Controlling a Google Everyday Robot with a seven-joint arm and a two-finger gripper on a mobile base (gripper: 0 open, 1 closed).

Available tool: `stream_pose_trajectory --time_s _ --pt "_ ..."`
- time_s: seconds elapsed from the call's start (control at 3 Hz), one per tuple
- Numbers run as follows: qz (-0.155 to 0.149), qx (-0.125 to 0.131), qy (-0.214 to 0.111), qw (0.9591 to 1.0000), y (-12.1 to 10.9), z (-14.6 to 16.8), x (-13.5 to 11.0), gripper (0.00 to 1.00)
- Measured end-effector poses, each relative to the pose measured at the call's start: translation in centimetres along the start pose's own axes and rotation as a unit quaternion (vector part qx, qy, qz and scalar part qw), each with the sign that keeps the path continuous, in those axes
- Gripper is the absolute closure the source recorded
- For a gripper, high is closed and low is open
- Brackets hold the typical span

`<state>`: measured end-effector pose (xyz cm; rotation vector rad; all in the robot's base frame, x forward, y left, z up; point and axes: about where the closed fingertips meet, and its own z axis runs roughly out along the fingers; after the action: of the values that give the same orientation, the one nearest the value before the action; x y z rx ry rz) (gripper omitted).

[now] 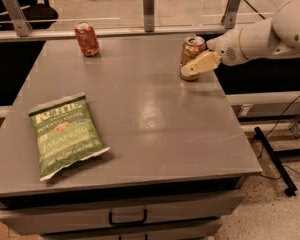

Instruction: Pick orange can

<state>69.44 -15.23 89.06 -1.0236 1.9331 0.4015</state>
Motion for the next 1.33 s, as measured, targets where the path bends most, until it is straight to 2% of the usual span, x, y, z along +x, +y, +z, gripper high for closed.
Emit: stream_pose_trajectory --time_s 0.33,0.67,1.0,1.33 --pt "0.044 -0.018 -0.033 0.9983 0.0 1.9 -0.3 0.41" --pt "0.078 -0.050 -0.060 0.9939 1.7 2.6 -1.4 0.65" --pt "0.067 -0.098 -0.100 0.9879 4.3 0.7 -4.5 0.88" --pt "0.034 -0.167 -0.144 0.9747 9.0 -2.2 -9.1 1.00"
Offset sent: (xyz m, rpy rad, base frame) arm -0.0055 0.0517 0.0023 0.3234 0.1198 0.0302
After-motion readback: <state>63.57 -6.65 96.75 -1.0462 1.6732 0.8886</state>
